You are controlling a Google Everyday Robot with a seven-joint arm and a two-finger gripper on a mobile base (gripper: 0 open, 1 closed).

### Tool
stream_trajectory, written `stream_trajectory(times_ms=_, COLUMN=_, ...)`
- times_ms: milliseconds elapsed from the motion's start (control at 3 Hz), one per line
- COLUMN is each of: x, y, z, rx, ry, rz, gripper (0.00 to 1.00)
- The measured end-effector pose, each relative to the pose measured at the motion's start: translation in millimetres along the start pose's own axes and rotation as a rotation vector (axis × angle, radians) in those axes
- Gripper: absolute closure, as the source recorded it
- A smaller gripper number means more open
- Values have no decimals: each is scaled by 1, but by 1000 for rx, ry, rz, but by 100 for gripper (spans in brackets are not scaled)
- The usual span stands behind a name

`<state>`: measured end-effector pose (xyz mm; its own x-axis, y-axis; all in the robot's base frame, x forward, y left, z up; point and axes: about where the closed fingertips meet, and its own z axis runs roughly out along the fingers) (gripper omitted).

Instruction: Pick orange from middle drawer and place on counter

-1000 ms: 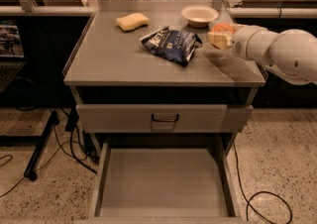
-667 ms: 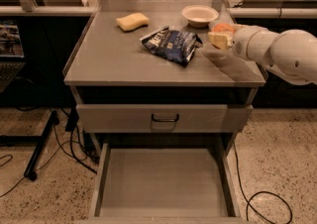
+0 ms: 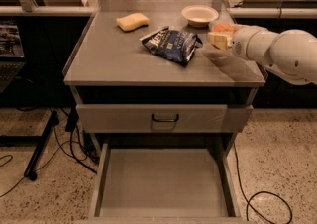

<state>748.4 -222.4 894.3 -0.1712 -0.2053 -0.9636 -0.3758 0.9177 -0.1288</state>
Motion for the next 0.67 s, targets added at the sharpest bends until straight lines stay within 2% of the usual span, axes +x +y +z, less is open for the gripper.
stream_trajectory(times_ms=333, x=0, y=0, z=0, rx=0, ry=0, rz=0, gripper=0)
stream_trajectory(times_ms=667, x=0, y=0, z=0, rx=0, ry=0, rz=0, gripper=0)
